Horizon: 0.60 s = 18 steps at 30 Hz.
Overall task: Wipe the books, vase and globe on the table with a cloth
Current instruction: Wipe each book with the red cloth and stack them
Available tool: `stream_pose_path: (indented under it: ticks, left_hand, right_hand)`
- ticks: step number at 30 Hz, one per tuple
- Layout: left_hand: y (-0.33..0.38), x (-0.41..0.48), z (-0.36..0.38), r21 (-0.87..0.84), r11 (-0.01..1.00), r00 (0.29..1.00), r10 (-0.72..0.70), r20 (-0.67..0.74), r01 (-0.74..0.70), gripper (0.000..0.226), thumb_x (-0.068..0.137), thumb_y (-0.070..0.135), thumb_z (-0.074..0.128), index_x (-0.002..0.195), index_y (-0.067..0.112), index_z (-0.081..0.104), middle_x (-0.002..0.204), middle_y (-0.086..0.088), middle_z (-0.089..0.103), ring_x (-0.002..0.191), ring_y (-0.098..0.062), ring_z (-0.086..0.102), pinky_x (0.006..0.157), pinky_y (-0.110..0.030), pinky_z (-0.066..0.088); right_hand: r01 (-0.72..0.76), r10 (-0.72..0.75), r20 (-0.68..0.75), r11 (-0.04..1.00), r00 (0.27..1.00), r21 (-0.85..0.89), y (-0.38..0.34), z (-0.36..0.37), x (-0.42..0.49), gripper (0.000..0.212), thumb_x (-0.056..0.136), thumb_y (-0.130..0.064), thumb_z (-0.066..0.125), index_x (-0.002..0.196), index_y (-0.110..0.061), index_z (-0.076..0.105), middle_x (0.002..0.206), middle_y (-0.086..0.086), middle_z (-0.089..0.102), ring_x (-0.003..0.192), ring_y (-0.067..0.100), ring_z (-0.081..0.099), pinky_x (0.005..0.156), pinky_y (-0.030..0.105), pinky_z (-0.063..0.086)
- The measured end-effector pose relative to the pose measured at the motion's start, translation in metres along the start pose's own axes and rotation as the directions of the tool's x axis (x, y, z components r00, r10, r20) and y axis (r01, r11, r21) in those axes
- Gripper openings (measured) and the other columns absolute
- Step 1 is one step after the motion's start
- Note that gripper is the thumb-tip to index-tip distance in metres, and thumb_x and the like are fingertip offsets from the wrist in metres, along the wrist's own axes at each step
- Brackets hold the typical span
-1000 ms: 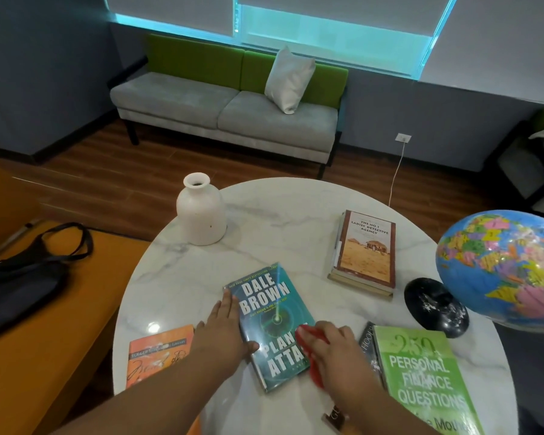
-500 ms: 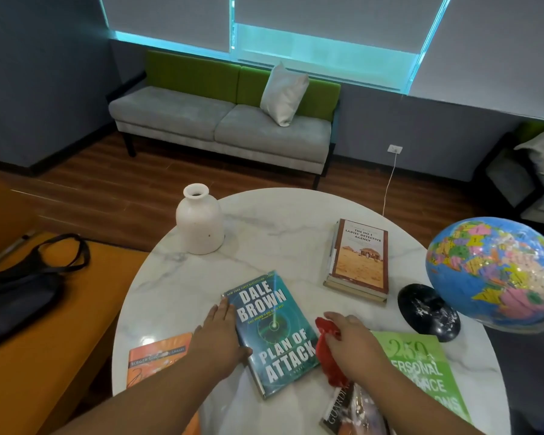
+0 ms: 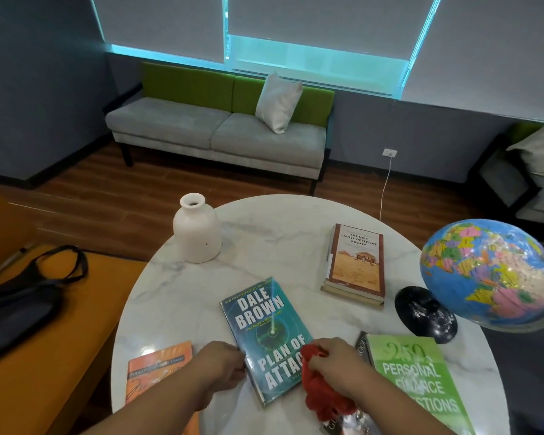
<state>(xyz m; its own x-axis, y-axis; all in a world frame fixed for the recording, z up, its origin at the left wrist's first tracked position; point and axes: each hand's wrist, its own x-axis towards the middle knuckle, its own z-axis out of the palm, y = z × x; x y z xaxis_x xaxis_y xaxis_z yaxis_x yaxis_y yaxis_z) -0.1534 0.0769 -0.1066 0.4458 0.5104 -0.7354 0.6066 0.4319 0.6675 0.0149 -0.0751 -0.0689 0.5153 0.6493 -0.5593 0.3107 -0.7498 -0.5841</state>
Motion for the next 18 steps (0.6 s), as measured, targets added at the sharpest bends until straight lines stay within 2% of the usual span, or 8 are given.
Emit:
stream_pose_path:
  ticks: [2, 4, 7, 12, 16, 18]
  left_hand:
    - [0.001, -0.001, 0.002, -0.057, 0.998, 0.999, -0.034, -0.015, 0.033, 0.016, 0.095, 0.006, 0.053, 0.082, 0.001, 0.061, 0.07, -0.014, 0.059, 0.062, -0.022, 0.055, 0.051, -0.02, 0.045]
    - [0.003, -0.002, 0.004, -0.111, 0.992, 0.998, -0.058, -0.016, 0.056, 0.019, 0.095, 0.007, 0.054, 0.079, 0.002, 0.062, 0.066, -0.013, 0.061, 0.061, -0.021, 0.056, 0.051, -0.022, 0.046]
    - [0.005, -0.003, 0.004, -0.155, 0.983, 0.995, -0.102, 0.002, 0.101, 0.019, 0.095, 0.009, 0.054, 0.079, 0.002, 0.061, 0.066, -0.012, 0.06, 0.06, -0.021, 0.054, 0.052, -0.025, 0.045]
    - [0.006, -0.002, 0.009, -0.133, 0.985, 0.992, -0.118, -0.046, 0.111, 0.016, 0.096, 0.009, 0.053, 0.084, 0.002, 0.059, 0.074, -0.016, 0.056, 0.057, -0.021, 0.051, 0.05, -0.023, 0.045]
    - [0.007, -0.002, 0.01, -0.189, 0.969, 0.987, -0.162, -0.016, 0.156, 0.012, 0.094, 0.006, 0.055, 0.085, -0.001, 0.061, 0.066, -0.012, 0.054, 0.054, -0.019, 0.05, 0.054, -0.027, 0.047]
    - [0.007, -0.002, 0.011, -0.19, 0.967, 0.985, -0.175, 0.0, 0.171, 0.012, 0.09, 0.001, 0.057, 0.082, -0.002, 0.065, 0.063, -0.011, 0.056, 0.051, -0.017, 0.05, 0.051, -0.025, 0.047]
  right_hand:
    - [0.032, -0.033, -0.017, 0.997, 0.999, -0.066, 0.002, 0.005, 0.002, 0.032, 0.079, -0.02, 0.058, 0.106, -0.032, 0.071, 0.098, -0.001, 0.068, 0.081, 0.011, 0.064, 0.074, 0.023, 0.053]
    - [0.062, -0.065, -0.016, 0.989, 0.998, -0.133, 0.004, 0.008, 0.003, 0.038, 0.082, -0.026, 0.057, 0.118, -0.036, 0.065, 0.114, -0.003, 0.055, 0.091, 0.01, 0.057, 0.083, 0.021, 0.046]
    - [0.085, -0.088, 0.001, 0.963, 0.996, -0.254, 0.005, 0.008, 0.001, 0.043, 0.09, -0.029, 0.056, 0.134, -0.033, 0.053, 0.117, -0.008, 0.038, 0.096, 0.01, 0.046, 0.085, 0.018, 0.034]
    - [0.129, -0.139, -0.006, 0.933, 0.99, -0.335, 0.008, 0.013, 0.0, 0.044, 0.091, -0.029, 0.055, 0.135, -0.034, 0.052, 0.122, -0.01, 0.04, 0.105, 0.012, 0.053, 0.093, 0.02, 0.041]
    - [0.165, -0.183, -0.009, 0.904, 0.983, -0.394, 0.009, 0.014, 0.002, 0.043, 0.092, -0.029, 0.053, 0.135, -0.034, 0.052, 0.125, -0.009, 0.04, 0.106, 0.013, 0.054, 0.094, 0.022, 0.041]
    - [0.177, -0.199, -0.009, 0.892, 0.98, -0.415, 0.01, 0.015, 0.003, 0.043, 0.093, -0.03, 0.053, 0.135, -0.035, 0.051, 0.125, -0.008, 0.041, 0.106, 0.014, 0.054, 0.094, 0.023, 0.042]
